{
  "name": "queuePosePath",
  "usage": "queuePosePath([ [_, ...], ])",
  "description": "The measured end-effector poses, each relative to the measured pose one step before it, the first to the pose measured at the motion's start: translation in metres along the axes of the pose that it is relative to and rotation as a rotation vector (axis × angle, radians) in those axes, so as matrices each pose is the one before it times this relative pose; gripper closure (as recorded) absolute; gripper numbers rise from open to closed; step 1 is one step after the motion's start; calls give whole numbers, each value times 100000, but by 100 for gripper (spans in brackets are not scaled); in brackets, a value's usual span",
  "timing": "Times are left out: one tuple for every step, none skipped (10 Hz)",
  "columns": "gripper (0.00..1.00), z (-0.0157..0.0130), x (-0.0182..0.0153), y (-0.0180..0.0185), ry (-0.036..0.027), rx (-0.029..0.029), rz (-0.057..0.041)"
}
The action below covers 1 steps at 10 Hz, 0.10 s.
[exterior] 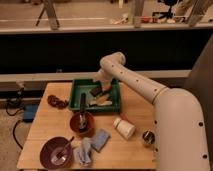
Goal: Place eraser in tray
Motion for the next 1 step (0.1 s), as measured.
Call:
queuePosePath([
  [22, -548, 25, -864, -1882, 5191, 289],
])
